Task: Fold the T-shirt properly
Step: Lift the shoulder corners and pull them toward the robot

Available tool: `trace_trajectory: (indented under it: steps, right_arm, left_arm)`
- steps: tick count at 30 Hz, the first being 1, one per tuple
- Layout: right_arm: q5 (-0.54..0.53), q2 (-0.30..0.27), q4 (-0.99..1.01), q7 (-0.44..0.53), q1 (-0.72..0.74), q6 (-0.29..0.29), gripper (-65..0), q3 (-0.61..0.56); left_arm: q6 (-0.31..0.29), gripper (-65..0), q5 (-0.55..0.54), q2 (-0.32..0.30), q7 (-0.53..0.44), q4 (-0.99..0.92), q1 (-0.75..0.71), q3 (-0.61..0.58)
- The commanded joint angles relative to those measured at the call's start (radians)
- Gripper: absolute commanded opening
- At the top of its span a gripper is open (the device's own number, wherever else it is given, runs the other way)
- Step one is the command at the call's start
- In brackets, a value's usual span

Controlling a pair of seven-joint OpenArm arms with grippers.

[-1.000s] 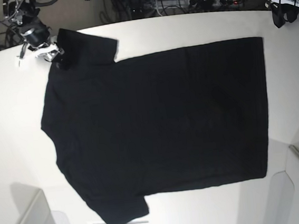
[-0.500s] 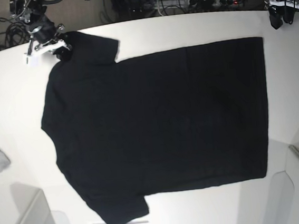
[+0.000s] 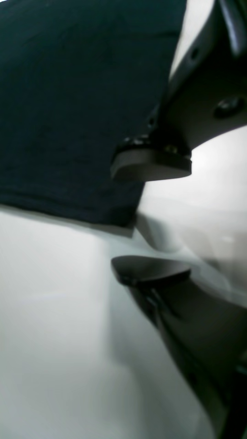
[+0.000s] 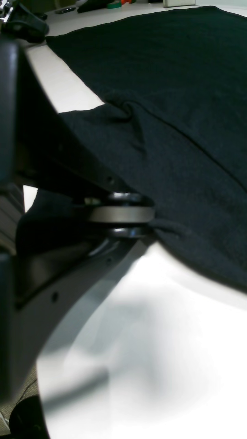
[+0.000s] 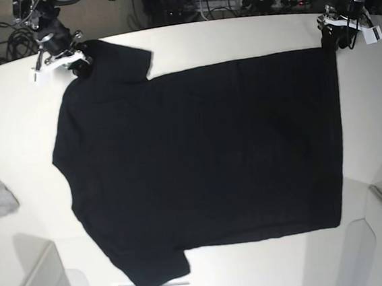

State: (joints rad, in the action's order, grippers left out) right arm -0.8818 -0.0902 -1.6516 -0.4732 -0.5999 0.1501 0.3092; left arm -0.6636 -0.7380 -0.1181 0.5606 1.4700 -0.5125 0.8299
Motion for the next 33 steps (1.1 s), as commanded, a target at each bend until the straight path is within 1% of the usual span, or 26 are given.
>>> trace_trajectory:
  steps: [1,4,6,9,13,14,15,17,19,20,27,33]
  right_arm:
    - [0.034,-0.006,0.001,-0.04,-0.016,-0.022,-65.0,-0.002]
    - [0.036,-0.006,0.001,-0.04,-0.016,-0.022,-65.0,0.0]
    - [0.036,-0.006,0.001,-0.04,-0.016,-0.022,-65.0,0.0]
    - [0.036,-0.006,0.001,-0.04,-0.016,-0.022,-65.0,0.002]
    - [0.037,-0.009,0.001,-0.04,-0.016,-0.022,-65.0,0.003]
    - [0.037,-0.009,0.001,-0.04,-0.016,-0.022,-65.0,0.003]
    - [0.037,-0.009,0.001,-0.04,-0.016,-0.022,-65.0,0.003]
    - [0.039,-0.01,0.001,-0.038,-0.016,-0.022,-65.0,-0.002]
    - [0.039,-0.01,0.001,-0.038,-0.016,-0.022,-65.0,0.0]
    - [0.039,-0.01,0.001,-0.037,-0.016,-0.022,-65.0,0.003]
    - [0.039,-0.012,-0.026,-0.035,-0.022,-0.022,-65.0,0.006]
    - [0.039,-0.01,-0.069,-0.034,-0.07,-0.022,-65.0,0.006]
  left_arm:
    - [0.0,-32.3,-0.007,-0.009,0.005,0.005,0.002,-0.004]
    - [0.049,-32.3,-0.007,-0.009,0.005,-0.002,0.016,-0.031]
    - [0.066,-32.3,-0.008,-0.009,0.005,0.001,0.022,-0.067]
    - [0.069,-32.4,-0.007,-0.009,0.005,-0.001,0.031,-0.093]
    - [0.069,-32.9,-0.007,-0.001,0.005,-0.002,0.035,-0.093]
    - [0.069,-34.9,-0.007,0.001,0.005,-0.002,0.036,-0.093]
    - [0.069,-38.8,-0.007,0.001,0.005,-0.002,0.036,-0.093]
    - [0.069,-49.2,-0.007,0.001,0.005,-0.002,0.038,-0.093]
    - [0.069,-61.4,-0.007,0.001,0.005,-0.001,0.048,-0.093]
    - [0.069,-65.0,-0.005,0.001,0.005,-0.001,0.05,-0.093]
    - [0.069,-65.0,-0.005,-0.007,0.005,0.008,0.041,-0.093]
    - [0.069,-65.0,-0.005,-0.025,0.0,0.061,-0.024,-0.088]
